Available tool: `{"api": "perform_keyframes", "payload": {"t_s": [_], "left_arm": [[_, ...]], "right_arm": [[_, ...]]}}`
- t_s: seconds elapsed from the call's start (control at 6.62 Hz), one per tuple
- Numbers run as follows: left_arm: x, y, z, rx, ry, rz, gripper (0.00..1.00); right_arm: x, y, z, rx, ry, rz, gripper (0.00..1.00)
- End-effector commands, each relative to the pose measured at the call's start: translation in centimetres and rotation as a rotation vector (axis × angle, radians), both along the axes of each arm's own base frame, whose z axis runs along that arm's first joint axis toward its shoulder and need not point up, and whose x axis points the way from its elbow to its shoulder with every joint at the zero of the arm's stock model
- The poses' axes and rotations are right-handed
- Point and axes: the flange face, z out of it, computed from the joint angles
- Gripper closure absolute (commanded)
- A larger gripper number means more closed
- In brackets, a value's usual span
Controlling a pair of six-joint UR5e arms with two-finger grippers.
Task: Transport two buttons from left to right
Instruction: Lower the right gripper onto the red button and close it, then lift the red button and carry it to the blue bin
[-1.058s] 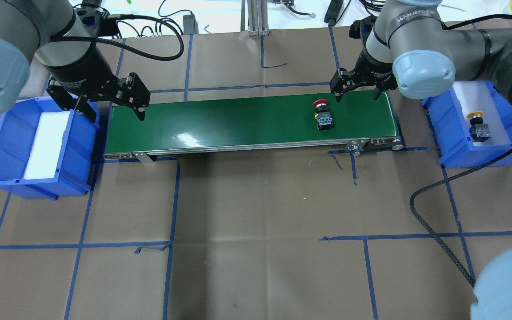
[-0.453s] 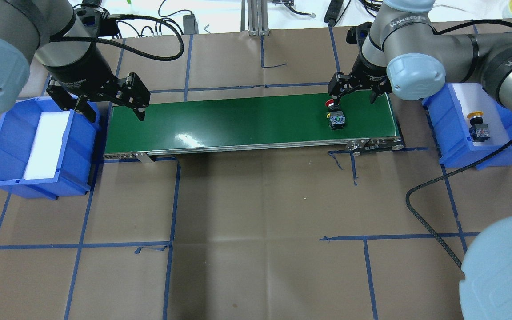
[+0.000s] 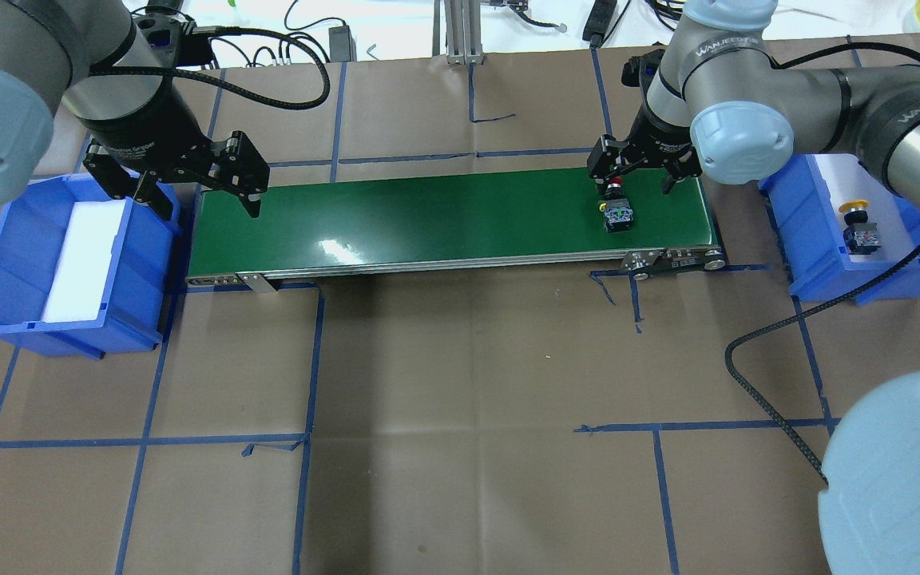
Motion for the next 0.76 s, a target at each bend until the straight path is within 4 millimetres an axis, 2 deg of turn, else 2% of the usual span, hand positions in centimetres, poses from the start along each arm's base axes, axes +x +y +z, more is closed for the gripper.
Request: {"api": "perform_keyframes", "payload": {"t_s": [0.0, 0.15, 0.3, 0.45, 0.6], "left_arm": [[0.0, 0.0, 0.0, 0.000, 0.000, -0.001, 0.00], [-0.1, 0.0, 0.0, 0.000, 0.000, -0.001, 0.00], [-0.1, 0.0, 0.0, 0.000, 0.000, -0.001, 0.00], [-0.1, 0.0, 0.0, 0.000, 0.000, -0.001, 0.00], [0.0, 0.0, 0.0, 0.000, 0.000, 0.001, 0.00]], "right_arm": [[-0.1, -0.3, -2.3, 0.034, 0.000, -0.003, 0.01], [-0.2, -0.4, -2.7, 0.039, 0.009, -0.009, 0.25], [-0.4, -0.3, -2.7, 0.050, 0.020, -0.003, 0.91], [-0.5, -0.5, -2.0, 0.036, 0.024, 0.008, 0.97], [-1.0, -0.5, -1.6, 0.032, 0.058, 0.007, 0.97]]}}
